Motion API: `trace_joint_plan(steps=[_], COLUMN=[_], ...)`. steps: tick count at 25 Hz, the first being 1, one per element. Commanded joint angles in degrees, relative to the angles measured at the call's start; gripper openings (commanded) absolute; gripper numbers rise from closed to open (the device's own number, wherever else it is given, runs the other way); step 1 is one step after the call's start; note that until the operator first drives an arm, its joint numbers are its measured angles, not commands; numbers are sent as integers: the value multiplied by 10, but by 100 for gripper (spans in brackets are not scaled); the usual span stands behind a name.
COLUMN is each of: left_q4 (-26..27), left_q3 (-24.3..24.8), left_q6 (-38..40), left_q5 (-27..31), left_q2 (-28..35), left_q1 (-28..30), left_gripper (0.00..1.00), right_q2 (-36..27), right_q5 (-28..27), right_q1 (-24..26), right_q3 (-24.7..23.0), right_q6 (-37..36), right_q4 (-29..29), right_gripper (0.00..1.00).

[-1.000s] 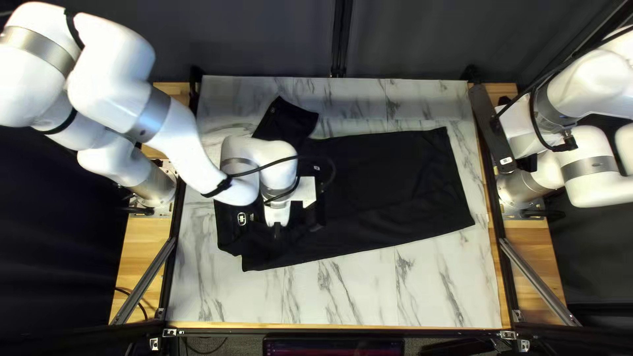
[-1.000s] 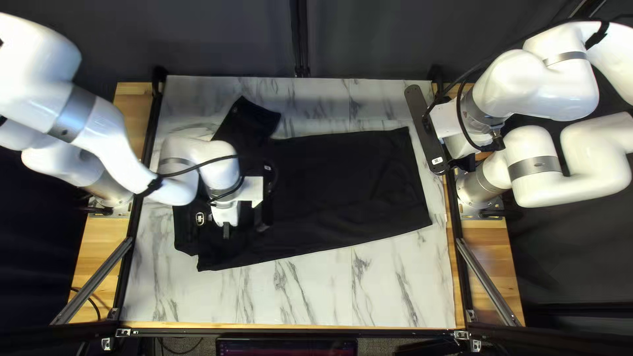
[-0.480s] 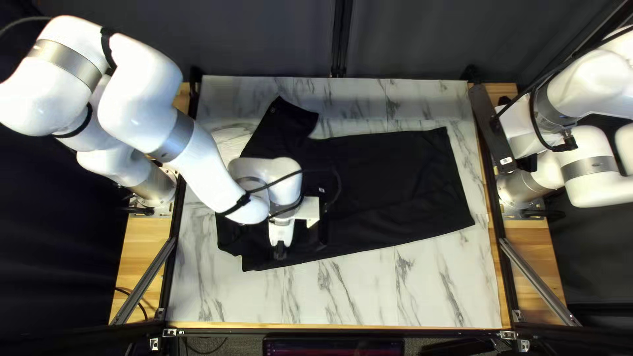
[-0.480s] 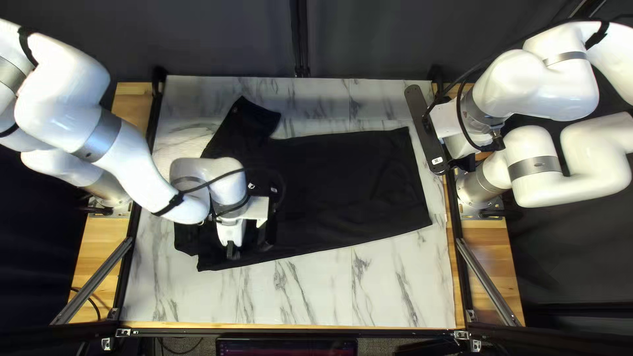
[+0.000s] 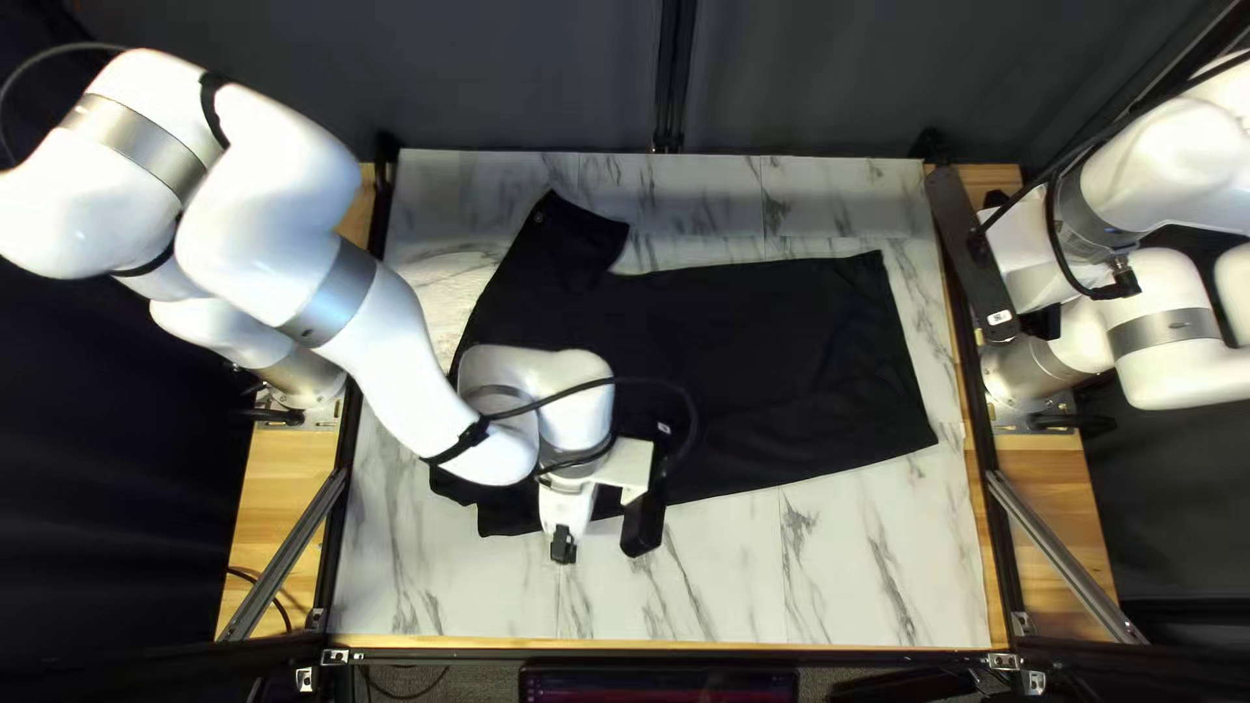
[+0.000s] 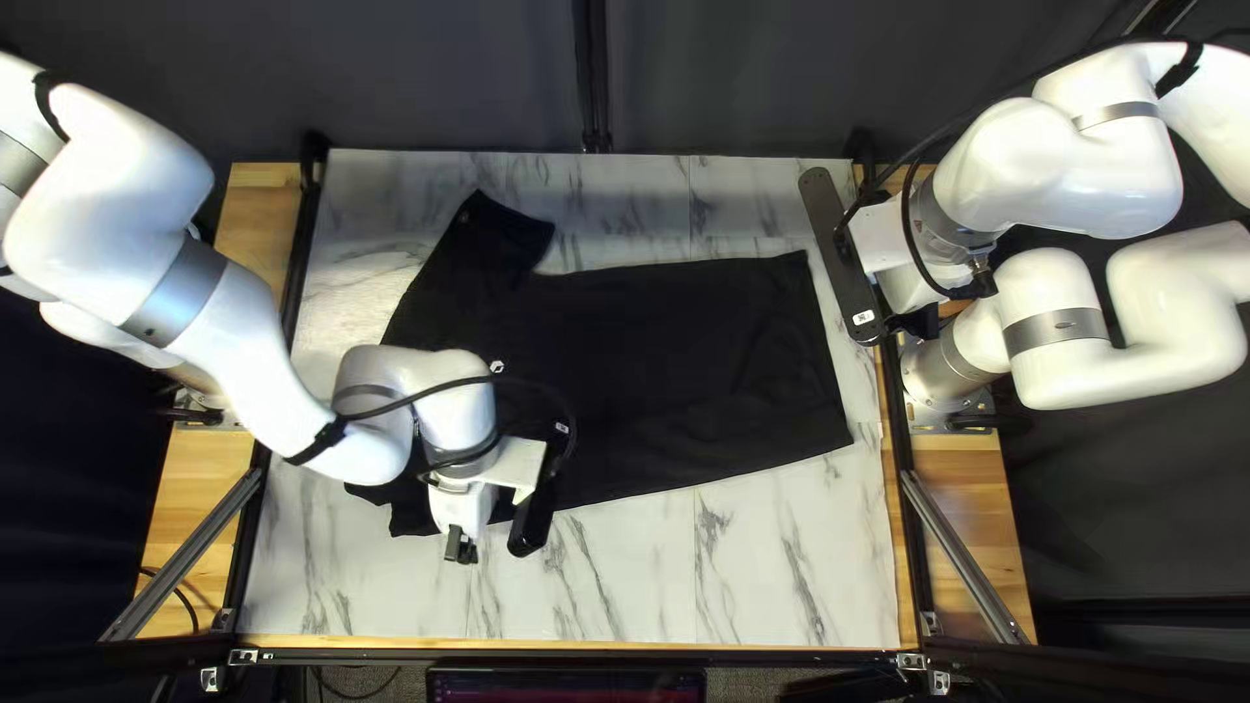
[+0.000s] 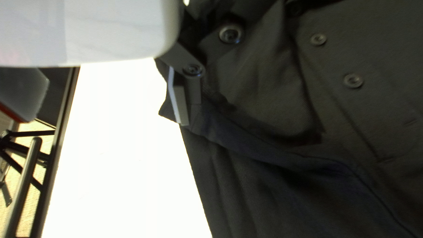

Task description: Fold t-shirt

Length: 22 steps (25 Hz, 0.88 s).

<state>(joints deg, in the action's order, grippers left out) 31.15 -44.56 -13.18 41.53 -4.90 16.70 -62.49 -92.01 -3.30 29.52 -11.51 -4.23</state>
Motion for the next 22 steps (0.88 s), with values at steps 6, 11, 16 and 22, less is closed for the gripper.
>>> trace_joint_plan(steps=[6, 11, 16, 22], left_q4=[-18, 24, 59, 86], left_q3=[-28, -54, -87, -68], left_q6=[54, 40, -21, -72], left_q5=[25, 42, 47, 25], left_q2=[-47, -58, -80, -60], left_q1=[0, 39, 36, 26], left_gripper=[100, 100, 100, 100], right_q2=[0, 0, 0, 0], right_q5=[0, 0, 0, 0], right_q1=[0, 0, 0, 0], right_q3=[0, 0, 0, 0], right_q6=[0, 0, 0, 0], right_q4=[0, 0, 0, 0], right_gripper=[100, 100, 100, 100])
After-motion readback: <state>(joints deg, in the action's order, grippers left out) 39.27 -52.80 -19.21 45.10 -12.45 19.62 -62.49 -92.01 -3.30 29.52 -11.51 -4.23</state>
